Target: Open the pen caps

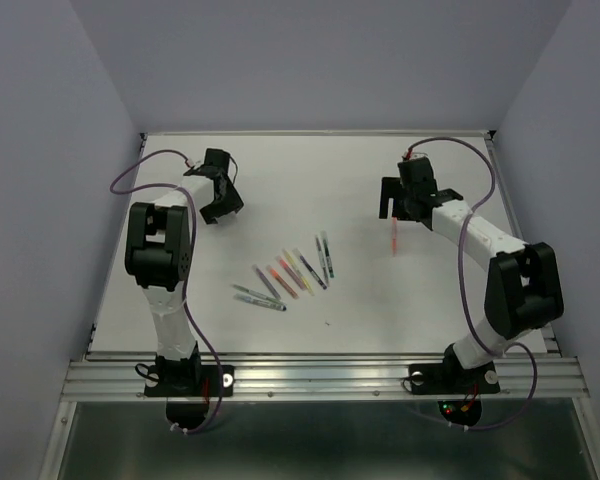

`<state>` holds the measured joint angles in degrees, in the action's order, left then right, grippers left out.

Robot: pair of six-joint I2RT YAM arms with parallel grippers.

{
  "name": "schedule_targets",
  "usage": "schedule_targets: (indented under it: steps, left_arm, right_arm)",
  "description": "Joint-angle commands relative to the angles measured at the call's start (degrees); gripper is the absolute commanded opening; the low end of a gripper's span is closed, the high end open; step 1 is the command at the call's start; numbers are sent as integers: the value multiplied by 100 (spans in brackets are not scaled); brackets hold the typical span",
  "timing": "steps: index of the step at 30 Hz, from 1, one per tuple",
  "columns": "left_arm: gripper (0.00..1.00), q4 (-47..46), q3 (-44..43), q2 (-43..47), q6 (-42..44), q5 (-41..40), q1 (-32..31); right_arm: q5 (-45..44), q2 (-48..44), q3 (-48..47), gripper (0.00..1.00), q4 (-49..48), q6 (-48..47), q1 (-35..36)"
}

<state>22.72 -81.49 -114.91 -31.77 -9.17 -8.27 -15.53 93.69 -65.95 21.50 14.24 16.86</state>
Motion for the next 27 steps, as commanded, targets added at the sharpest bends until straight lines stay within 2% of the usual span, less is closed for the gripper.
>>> schedule_targets:
  steps: [1, 3, 4, 5, 9, 13, 18, 27]
  left_arm:
    - [76, 66, -16, 689, 83, 55, -8]
    - [85, 22, 37, 873, 101, 126, -8]
    - [96, 5, 107, 1083, 92, 195, -16]
    - [99, -22, 151, 1198, 92, 240, -16]
    - [99, -180, 476, 1901, 101, 337, -104]
    - [99, -259, 879, 2656, -162, -31, -245]
    - [99, -268, 1030, 3018, -119, -67, -263]
    - [99, -338, 1250, 3291, -119, -85, -271]
  right_arm:
    - [785, -718, -173, 100, -31, -272, 1]
    - [1077, -869, -146, 100, 12, -203, 1]
    - [1218, -940, -94, 100, 12, -176, 140]
    - [1193, -992, -58, 100, 12, -150, 264]
    - [640, -985, 74, 100, 152, -167, 1072]
    - [279, -607, 92, 100, 197, -1, 1748]
    - [-55, 52, -84, 100, 267, 79, 2206]
    - [-126, 720, -251, 100, 267, 70, 2479]
